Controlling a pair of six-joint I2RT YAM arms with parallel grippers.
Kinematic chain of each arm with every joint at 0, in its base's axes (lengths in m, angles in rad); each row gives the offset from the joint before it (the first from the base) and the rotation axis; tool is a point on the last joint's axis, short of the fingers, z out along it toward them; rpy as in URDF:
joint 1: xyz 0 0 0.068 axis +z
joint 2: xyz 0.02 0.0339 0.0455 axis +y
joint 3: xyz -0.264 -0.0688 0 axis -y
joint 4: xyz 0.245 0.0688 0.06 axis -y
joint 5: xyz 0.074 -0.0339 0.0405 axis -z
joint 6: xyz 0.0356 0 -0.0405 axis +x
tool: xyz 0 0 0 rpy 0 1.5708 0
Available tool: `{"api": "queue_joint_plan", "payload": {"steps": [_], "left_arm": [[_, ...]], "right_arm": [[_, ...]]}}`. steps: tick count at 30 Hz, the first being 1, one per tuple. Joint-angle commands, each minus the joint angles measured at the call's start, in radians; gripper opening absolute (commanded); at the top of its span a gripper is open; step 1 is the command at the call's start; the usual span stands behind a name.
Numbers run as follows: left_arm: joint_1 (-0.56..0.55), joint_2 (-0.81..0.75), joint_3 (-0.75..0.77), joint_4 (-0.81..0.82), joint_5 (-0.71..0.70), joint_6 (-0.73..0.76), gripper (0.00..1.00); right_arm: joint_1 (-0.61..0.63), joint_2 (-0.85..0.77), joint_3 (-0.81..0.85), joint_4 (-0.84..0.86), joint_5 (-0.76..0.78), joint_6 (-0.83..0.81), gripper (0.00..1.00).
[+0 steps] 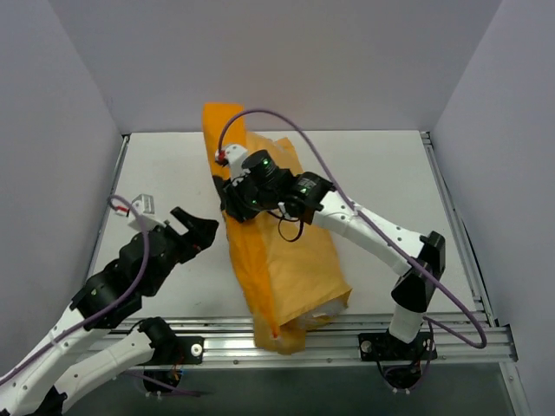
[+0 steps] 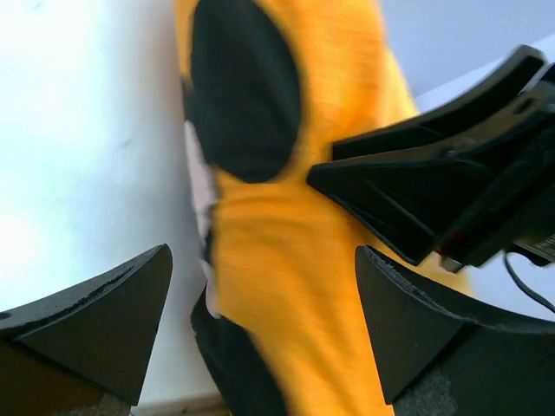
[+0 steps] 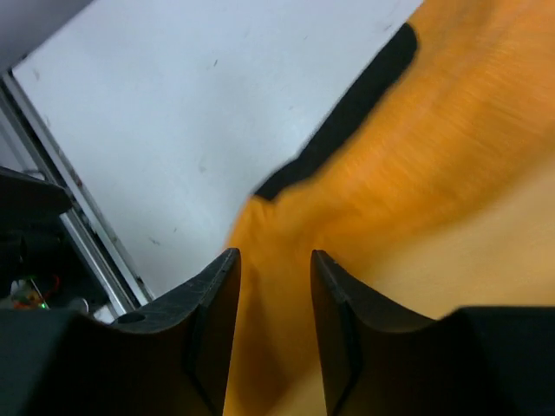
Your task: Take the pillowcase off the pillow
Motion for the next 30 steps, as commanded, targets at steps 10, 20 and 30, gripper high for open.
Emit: {"api": "queue_joint_plan", "payload": {"steps": [10,20,30], "left_arm": [[0.003,-0.185,-0.012,-0.416,-0.064,-0.170,0.94],[0.029,0.201,0.022,-0.242,-0.012,-0.015,0.94],[0.192,0.401,-0.126,0.007,0.187,-0.018,0.94]], "right_arm": [[0.086,-0.046,0.043,-0.045,0.258,0.069,0.81],[0.075,-0.374,-0.436,-0.054,0.291,0.250,0.82],[0.025,-0.502,-0.929,0.259,0.154,0.422,0.74]]}}
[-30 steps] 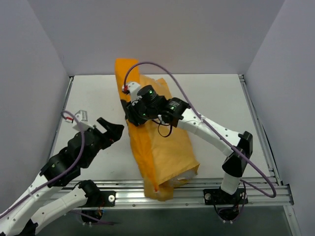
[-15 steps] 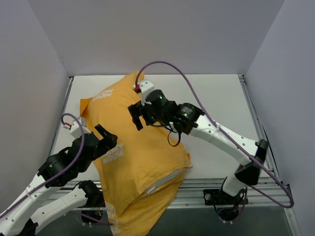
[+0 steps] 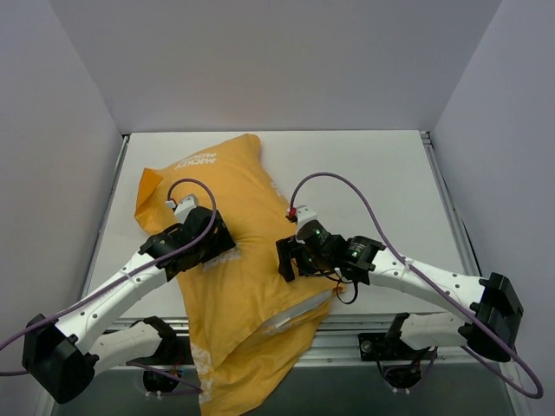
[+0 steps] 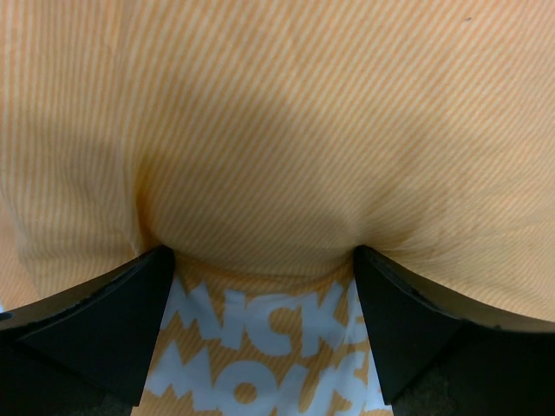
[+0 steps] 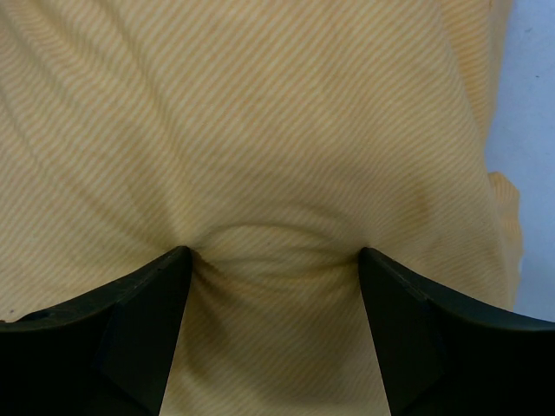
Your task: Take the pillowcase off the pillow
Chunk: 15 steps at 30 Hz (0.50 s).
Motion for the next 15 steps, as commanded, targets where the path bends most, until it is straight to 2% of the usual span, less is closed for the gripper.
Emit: {"api": "queue_joint_plan", "payload": {"steps": [1,5,7,9,11,13,15], "left_arm": [[0.045,0.037,-0.023,0.123,0.055,0.015,0.94],[0.117,0.043,0.003,0.140,0.082,0.068,0.94],[0.128,0.040,0.025,0.140,0.093,0.099,0.94],[0.128,0.037,0.062,0.155,0.134,0.188,0.94],[0.127,0.038,0.083,0.175,0.177,0.298,0.94],[0.115,0.044,0.117,0.166,0.260,0.360,0.94],[0.079,0.048,0.140,0.126,0.262,0.437,0.94]], "right_arm": [[-0.062,0.022,-0.066,0.189,-0.074,0.044,0.72],[-0.208,0.225,-0.028,0.330,-0.125,0.004,0.70],[-0.264,0.301,0.059,0.352,-0.123,-0.038,0.69],[-0.297,0.420,0.159,0.317,-0.090,-0.104,0.69],[-0.330,0.503,0.328,0.265,-0.058,-0.161,0.69],[-0.338,0.527,0.423,0.208,-0.047,-0.186,0.70],[-0.343,0.514,0.504,0.185,-0.012,-0.203,0.71]]}}
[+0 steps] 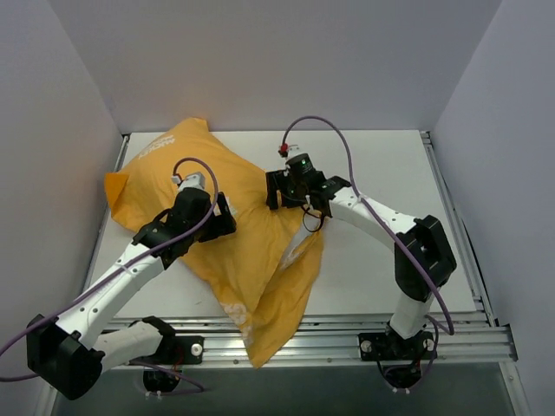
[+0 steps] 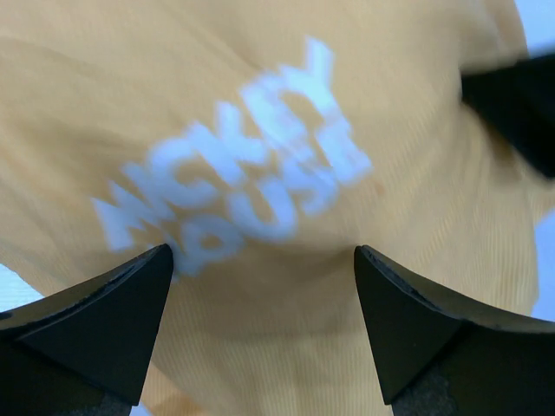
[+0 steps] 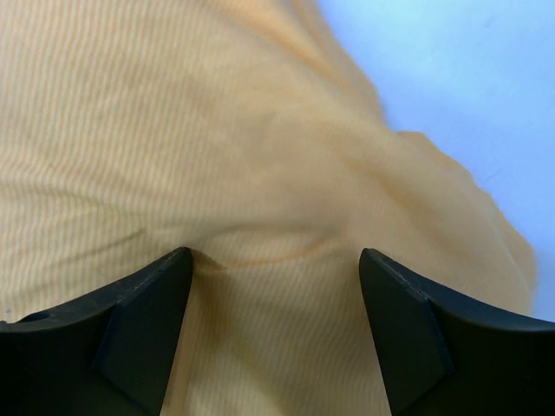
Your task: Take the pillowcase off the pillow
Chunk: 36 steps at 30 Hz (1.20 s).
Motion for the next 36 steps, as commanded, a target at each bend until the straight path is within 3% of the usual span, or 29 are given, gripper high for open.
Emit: {"api": "queue_joint_plan", "payload": {"steps": [1,5,11,15,22,29,30,36], "left_arm": [[-0.113,0.008,0.082,-0.041,0.053,0.193,0.94],[-0.320,0.019,0.130,-0.106,-0.144,0.267,0.94],[-0.559,0.119,0.213,-0.123,-0.384,0.220,0.94],[-0.635,0.264,0.308,-0.178,-0.513,0.135,0.94],[-0.664,0.525,0.446,-0.325,-0.644,-0.038,0.95],[-0.657,0.582,0.442,-0.371,-0.667,-0.138,0.99],[-0.657,0.581,0.438,-0.377,-0.672,-0.142,0.92],[-0.655,0.545,0.417,-0.397,-0.681,-0.167,0.70]], "right_arm": [[-0.016,-0.023,0.125,-0.040,0.119,-0.076,0.74],[-0.021,-0.149,0.119,-0.068,0.157,-0.044,0.80],[-0.024,-0.406,-0.068,-0.074,0.200,0.046,0.84],[-0.030,-0.557,-0.201,-0.088,0.229,0.092,0.84],[-0.039,-0.735,-0.398,-0.092,0.174,0.180,0.82],[-0.038,-0.838,-0.580,-0.046,0.093,0.258,0.80],[-0.038,-0.844,-0.597,-0.037,0.073,0.273,0.79],[-0.038,-0.860,-0.711,0.058,0.008,0.310,0.77]]}}
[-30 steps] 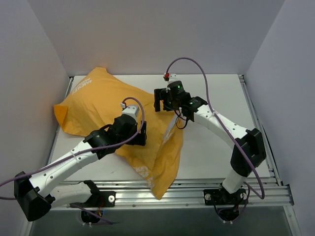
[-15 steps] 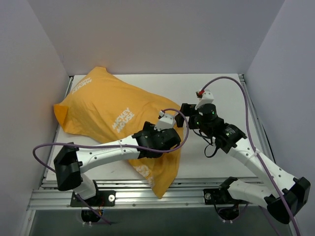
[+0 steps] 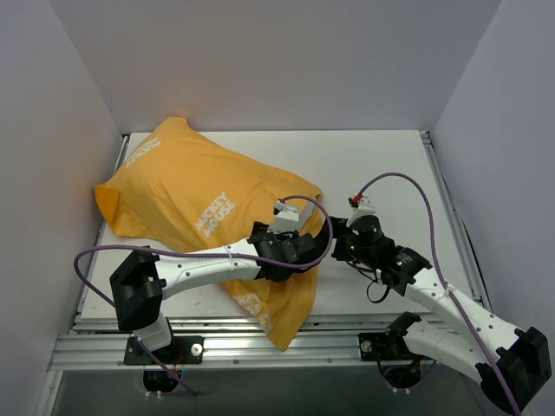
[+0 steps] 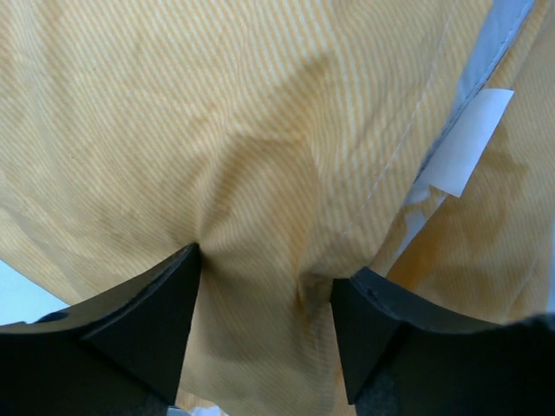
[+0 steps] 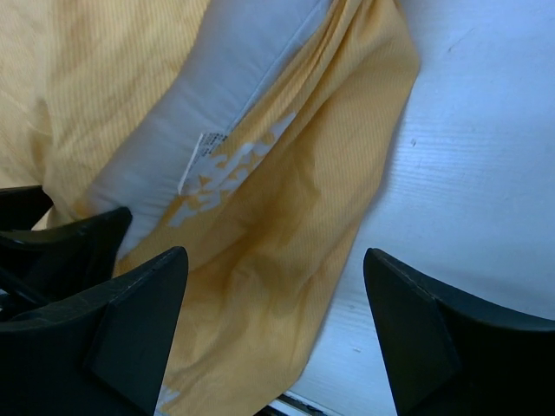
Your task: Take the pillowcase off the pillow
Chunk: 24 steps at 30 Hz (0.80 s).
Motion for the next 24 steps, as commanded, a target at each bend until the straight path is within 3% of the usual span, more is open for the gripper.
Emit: {"api": "queue_joint_plan", "payload": {"steps": [1,4,10,15,24], "left_arm": [[0.007,-0.040,0.015,-0.043,-0.039,-0.044,0.66],[0.012,-0.045,0.008,-0.048,-0.039,-0.049,0.52],[0.015,-0.055,0.053,-0.072,-0.016,-0.049,0.37],[0.015,-0.071,0.077,-0.080,0.008,-0.050,0.35],[0.023,-0.081,0.067,-0.055,0.033,-0.050,0.34]], "right_arm": [[-0.005,-0.013,-0.045,0.087,-0.062,0.049,0.77],[-0.005,-0.005,-0.076,0.164,-0.087,0.057,0.77],[-0.002,0.057,-0.121,0.286,-0.177,0.077,0.77],[0.024,0.139,-0.147,0.414,-0.248,0.106,0.76],[0.141,0.341,-0.089,0.598,-0.208,0.132,0.70]]}}
